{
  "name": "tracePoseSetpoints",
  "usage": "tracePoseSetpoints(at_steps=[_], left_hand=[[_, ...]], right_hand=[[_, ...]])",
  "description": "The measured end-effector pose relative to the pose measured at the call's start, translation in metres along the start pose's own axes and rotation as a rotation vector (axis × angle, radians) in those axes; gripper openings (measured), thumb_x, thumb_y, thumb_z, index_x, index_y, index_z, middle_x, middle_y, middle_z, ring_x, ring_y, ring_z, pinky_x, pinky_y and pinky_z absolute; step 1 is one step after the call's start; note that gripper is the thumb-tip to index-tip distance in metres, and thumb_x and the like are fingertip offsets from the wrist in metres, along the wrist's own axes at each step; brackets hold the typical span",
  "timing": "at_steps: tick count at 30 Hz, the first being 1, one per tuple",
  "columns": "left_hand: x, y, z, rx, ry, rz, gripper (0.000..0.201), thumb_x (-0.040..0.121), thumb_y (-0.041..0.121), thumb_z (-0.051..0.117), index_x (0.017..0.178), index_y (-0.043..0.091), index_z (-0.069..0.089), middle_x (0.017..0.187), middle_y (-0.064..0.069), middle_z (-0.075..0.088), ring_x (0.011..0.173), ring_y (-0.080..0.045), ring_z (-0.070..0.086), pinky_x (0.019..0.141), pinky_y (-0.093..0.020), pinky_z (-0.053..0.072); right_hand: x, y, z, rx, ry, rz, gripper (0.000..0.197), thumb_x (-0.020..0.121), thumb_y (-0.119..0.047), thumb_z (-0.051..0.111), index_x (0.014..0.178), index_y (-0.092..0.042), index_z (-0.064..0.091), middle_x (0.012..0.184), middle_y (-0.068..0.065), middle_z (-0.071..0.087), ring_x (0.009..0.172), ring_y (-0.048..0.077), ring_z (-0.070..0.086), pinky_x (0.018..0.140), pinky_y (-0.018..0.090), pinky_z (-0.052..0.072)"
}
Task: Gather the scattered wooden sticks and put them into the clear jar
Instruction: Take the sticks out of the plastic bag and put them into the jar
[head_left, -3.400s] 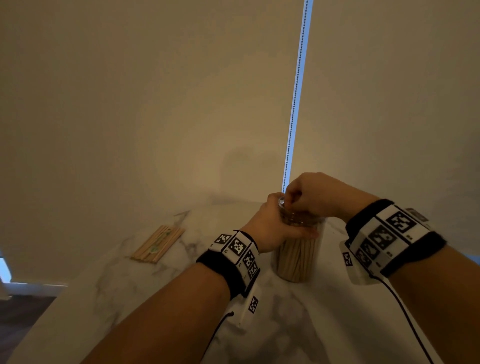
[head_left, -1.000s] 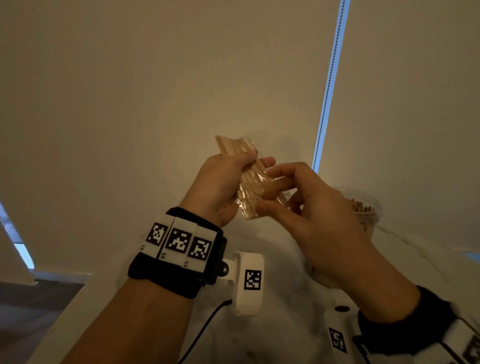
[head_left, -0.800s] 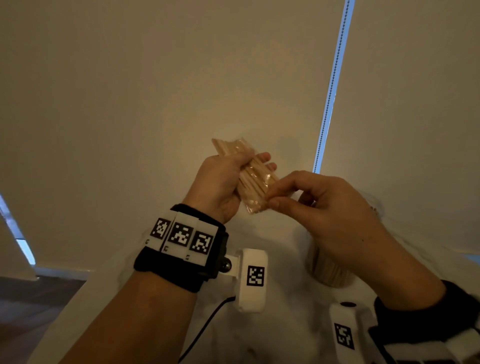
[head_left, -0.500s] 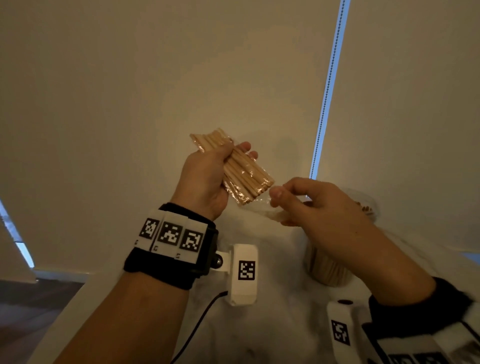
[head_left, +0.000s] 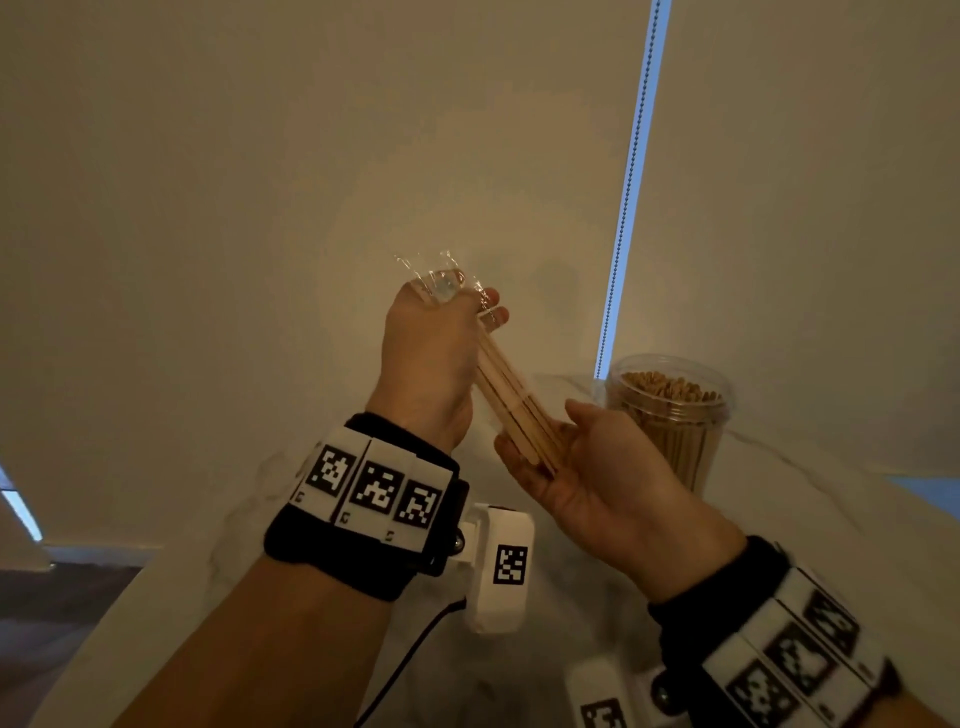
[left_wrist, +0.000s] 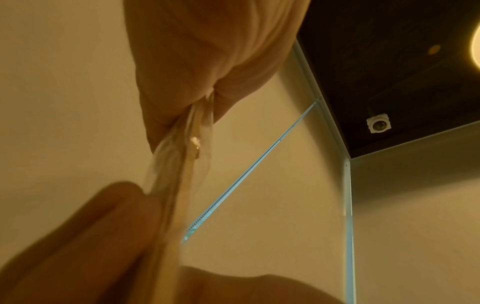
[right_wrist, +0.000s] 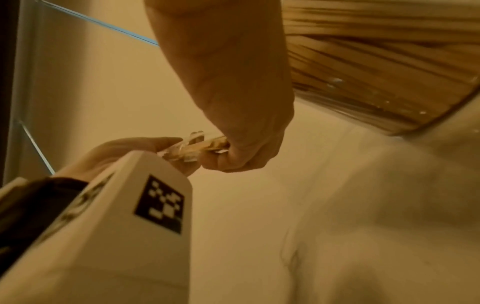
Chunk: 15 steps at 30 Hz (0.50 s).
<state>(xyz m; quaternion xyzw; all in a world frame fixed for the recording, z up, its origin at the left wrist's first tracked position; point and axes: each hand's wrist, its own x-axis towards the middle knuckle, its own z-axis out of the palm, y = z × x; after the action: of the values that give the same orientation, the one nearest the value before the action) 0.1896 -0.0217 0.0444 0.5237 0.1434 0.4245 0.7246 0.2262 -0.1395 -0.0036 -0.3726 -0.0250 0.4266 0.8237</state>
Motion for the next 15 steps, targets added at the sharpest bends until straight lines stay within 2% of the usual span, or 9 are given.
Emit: tracePoseSetpoints(at_steps=[3,5,7,10,12,14,15], left_hand=[[-0.002,0.005,0.001,-0.028,-0.028,0.034,0.015,0.098,0.006,0.055,0.110,0.013,0.062,0.107,-0.015,0.073,0.089,-0.022,0.074,0.096,-0.054,0.053],[-0.003,0.009,0.001,-0.060,-0.034,0.072,0.016,0.101,0.009,0.052,0.113,0.014,0.061,0.100,-0.009,0.074,0.088,-0.019,0.073,0.095,-0.051,0.053],[-0.003,0.012,0.000,-0.074,-0.012,0.110,0.018,0.103,0.011,0.049,0.115,0.016,0.061,0.096,-0.004,0.073,0.087,-0.016,0.072,0.088,-0.046,0.055],[-0.004,0.009,0.001,-0.083,-0.003,0.116,0.019,0.105,0.012,0.043,0.114,0.019,0.059,0.090,-0.001,0.070,0.085,-0.014,0.070,0.079,-0.041,0.053],[-0.007,0.007,0.004,-0.108,-0.036,0.081,0.018,0.106,0.015,0.043,0.114,0.019,0.058,0.090,-0.001,0.067,0.087,-0.015,0.067,0.087,-0.043,0.054],[-0.009,0.009,0.006,-0.153,-0.058,0.080,0.016,0.107,0.018,0.045,0.113,0.019,0.060,0.088,-0.001,0.065,0.087,-0.015,0.065,0.095,-0.047,0.053],[-0.008,0.011,0.005,-0.183,-0.060,0.094,0.017,0.106,0.018,0.046,0.114,0.017,0.061,0.087,-0.001,0.064,0.087,-0.016,0.064,0.097,-0.048,0.053]], right_hand=[[0.003,0.005,-0.004,-0.060,0.022,0.014,0.047,0.107,-0.029,0.034,0.119,0.008,0.060,0.078,0.019,0.069,0.068,0.026,0.066,0.059,0.030,0.061],[0.003,0.008,-0.006,-0.073,0.021,0.031,0.044,0.107,-0.028,0.036,0.115,0.006,0.064,0.076,0.017,0.065,0.071,0.026,0.065,0.057,0.030,0.061],[0.002,0.013,-0.005,-0.104,0.003,0.043,0.045,0.107,-0.030,0.037,0.108,0.005,0.066,0.076,0.016,0.063,0.070,0.024,0.063,0.054,0.029,0.059],[0.002,0.017,-0.003,-0.206,0.032,0.034,0.051,0.107,-0.039,0.035,0.100,0.001,0.067,0.070,0.014,0.062,0.056,0.020,0.061,0.046,0.025,0.055],[0.003,0.015,-0.005,-0.301,0.070,0.009,0.055,0.106,-0.047,0.032,0.097,-0.003,0.064,0.066,0.011,0.060,0.046,0.016,0.054,0.039,0.020,0.044],[0.004,0.010,-0.007,-0.359,0.090,-0.018,0.058,0.105,-0.052,0.030,0.094,-0.006,0.063,0.064,0.008,0.058,0.043,0.014,0.048,0.038,0.018,0.035],[0.004,0.007,-0.008,-0.372,0.094,-0.032,0.060,0.104,-0.054,0.029,0.094,-0.007,0.064,0.064,0.008,0.059,0.043,0.014,0.047,0.038,0.018,0.035]])
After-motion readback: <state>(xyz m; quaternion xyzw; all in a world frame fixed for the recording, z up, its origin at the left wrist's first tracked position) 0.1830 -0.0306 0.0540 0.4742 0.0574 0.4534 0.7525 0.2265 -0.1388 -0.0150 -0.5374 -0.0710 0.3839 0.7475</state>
